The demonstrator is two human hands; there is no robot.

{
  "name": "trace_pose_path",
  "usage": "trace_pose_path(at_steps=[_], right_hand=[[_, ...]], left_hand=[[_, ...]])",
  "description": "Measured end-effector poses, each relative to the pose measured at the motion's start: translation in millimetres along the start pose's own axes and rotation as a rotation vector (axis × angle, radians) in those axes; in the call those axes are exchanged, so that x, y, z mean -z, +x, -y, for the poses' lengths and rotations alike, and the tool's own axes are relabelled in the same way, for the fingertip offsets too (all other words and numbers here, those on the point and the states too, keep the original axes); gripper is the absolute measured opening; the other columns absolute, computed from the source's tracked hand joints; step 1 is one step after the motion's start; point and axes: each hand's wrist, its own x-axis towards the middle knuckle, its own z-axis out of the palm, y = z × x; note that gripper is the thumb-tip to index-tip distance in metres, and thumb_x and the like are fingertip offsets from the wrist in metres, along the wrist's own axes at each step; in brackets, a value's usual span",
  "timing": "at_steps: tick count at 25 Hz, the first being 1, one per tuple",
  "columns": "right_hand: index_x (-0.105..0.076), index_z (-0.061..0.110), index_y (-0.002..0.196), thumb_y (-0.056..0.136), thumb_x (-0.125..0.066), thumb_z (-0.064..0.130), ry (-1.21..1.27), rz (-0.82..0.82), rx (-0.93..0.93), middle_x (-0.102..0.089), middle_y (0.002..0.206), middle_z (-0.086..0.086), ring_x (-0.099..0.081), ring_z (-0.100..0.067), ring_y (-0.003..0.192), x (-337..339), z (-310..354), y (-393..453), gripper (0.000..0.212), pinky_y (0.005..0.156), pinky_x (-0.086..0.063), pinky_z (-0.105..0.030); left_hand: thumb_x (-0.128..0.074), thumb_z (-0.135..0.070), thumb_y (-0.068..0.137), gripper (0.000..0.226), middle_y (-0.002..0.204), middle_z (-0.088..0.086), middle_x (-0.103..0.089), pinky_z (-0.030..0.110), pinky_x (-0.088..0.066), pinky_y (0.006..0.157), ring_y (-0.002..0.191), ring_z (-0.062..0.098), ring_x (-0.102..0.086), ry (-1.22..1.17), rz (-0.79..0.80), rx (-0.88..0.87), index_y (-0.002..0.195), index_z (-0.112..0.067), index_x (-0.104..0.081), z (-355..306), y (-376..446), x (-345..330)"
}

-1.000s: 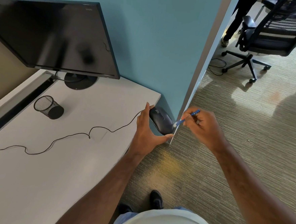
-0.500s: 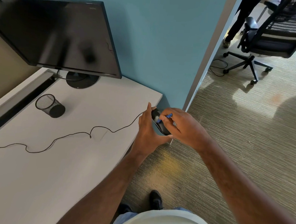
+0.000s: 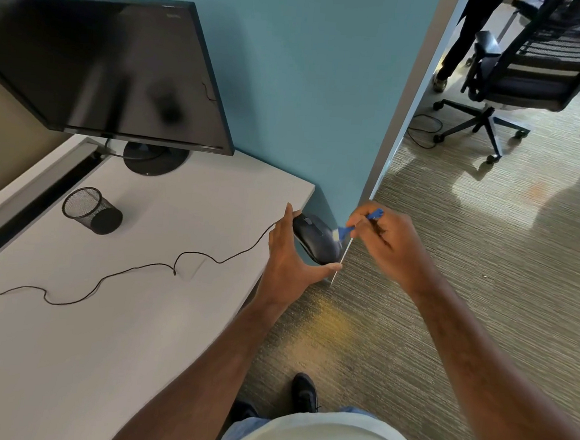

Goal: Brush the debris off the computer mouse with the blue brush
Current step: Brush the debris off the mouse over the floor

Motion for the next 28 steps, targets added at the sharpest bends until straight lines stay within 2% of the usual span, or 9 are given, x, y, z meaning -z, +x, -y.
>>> trace_pose_path(at_steps=[3, 5, 6, 9, 12, 16, 19, 23, 28], right_hand=[[-0.069, 0.014, 0.104, 0.109, -0.049, 0.013, 0.067, -0.005, -0.022, -0.072, 0.09, 0.005, -0.065, 0.002, 0.068, -4.5, 10.1, 7.7, 0.02, 0.062, -0.045, -0.009], [-0.067, 0.026, 0.101, 0.109, -0.048, 0.019, 0.02, 0.081, -0.02, -0.073, 0.094, 0.006, -0.069, 0.002, 0.081, -9.9, 9.3, 11.0, 0.022, 0.075, -0.048, -0.01], [-0.067, 0.023, 0.101, 0.11, -0.047, 0.02, -0.007, 0.119, -0.022, -0.072, 0.093, 0.009, -0.069, 0.0, 0.084, -11.3, 7.0, 11.4, 0.022, 0.077, -0.049, -0.012], [-0.066, 0.011, 0.099, 0.11, -0.046, 0.017, -0.014, 0.133, -0.009, -0.069, 0.086, 0.009, -0.068, -0.005, 0.08, -7.9, 2.9, 9.9, 0.024, 0.074, -0.052, -0.02], [-0.066, 0.007, 0.102, 0.11, -0.045, 0.014, -0.052, 0.107, 0.03, -0.065, 0.086, 0.014, -0.064, 0.003, 0.076, -3.8, 6.6, 8.1, 0.024, 0.068, -0.045, -0.01], [-0.065, 0.004, 0.103, 0.111, -0.044, 0.015, -0.072, 0.171, 0.033, -0.068, 0.093, 0.008, -0.067, -0.002, 0.088, -5.0, 3.3, 9.8, 0.025, 0.079, -0.05, -0.015], [-0.065, 0.002, 0.101, 0.11, -0.044, 0.017, -0.047, 0.159, 0.023, -0.066, 0.09, 0.014, -0.068, 0.0, 0.088, -2.5, 2.7, 11.6, 0.028, 0.079, -0.049, -0.013], [-0.065, 0.002, 0.1, 0.11, -0.044, 0.017, -0.038, 0.185, 0.033, -0.068, 0.087, 0.007, -0.068, -0.011, 0.083, -2.3, 3.2, 11.7, 0.028, 0.074, -0.055, -0.025], [-0.067, 0.005, 0.104, 0.11, -0.045, 0.019, -0.031, 0.17, 0.023, -0.068, 0.088, 0.014, -0.068, 0.0, 0.083, -3.4, -0.4, 13.9, 0.026, 0.075, -0.05, -0.012]], left_hand=[[-0.092, -0.053, 0.06, 0.139, 0.162, -0.001, -0.023, 0.037, -0.027, 0.118, 0.149, 0.016, -0.021, 0.007, -0.004, -0.02, 0.161, -0.024, -0.002, 0.2, -2.6, -1.2], [-0.09, -0.054, 0.06, 0.137, 0.162, 0.0, -0.023, 0.037, -0.026, 0.118, 0.148, 0.017, -0.022, 0.002, -0.006, -0.028, 0.162, -0.022, -0.003, 0.1, -3.0, -1.7], [-0.09, -0.053, 0.06, 0.137, 0.163, 0.0, -0.023, 0.036, -0.026, 0.118, 0.149, 0.017, -0.021, 0.0, -0.008, -0.027, 0.162, -0.022, -0.003, -0.1, -2.7, -1.5], [-0.094, -0.046, 0.062, 0.138, 0.163, -0.001, -0.022, 0.029, -0.023, 0.114, 0.148, 0.015, -0.02, 0.003, -0.009, -0.022, 0.162, -0.021, -0.002, -1.8, -2.9, 0.2], [-0.094, -0.044, 0.062, 0.137, 0.162, 0.001, -0.023, 0.031, -0.025, 0.114, 0.147, 0.015, -0.021, 0.023, -0.017, -0.043, 0.162, -0.017, -0.004, -2.5, -3.8, -0.2], [-0.093, -0.045, 0.064, 0.135, 0.162, 0.002, -0.024, 0.035, -0.026, 0.117, 0.147, 0.016, -0.022, 0.037, -0.008, -0.056, 0.162, -0.016, -0.006, -1.5, -3.1, -1.1], [-0.093, -0.047, 0.063, 0.135, 0.162, 0.003, -0.025, 0.033, -0.026, 0.116, 0.147, 0.017, -0.023, 0.055, -0.006, -0.062, 0.161, -0.014, -0.007, -0.2, -3.0, -1.1], [-0.093, -0.048, 0.063, 0.135, 0.163, 0.0, -0.024, 0.028, -0.024, 0.112, 0.147, 0.015, -0.022, 0.044, -0.014, -0.056, 0.161, -0.016, -0.006, 0.9, -2.6, 1.4], [-0.093, -0.047, 0.062, 0.135, 0.161, 0.001, -0.025, 0.035, -0.029, 0.115, 0.146, 0.016, -0.023, 0.047, -0.014, -0.057, 0.161, -0.016, -0.007, 4.0, -1.1, 0.1]])
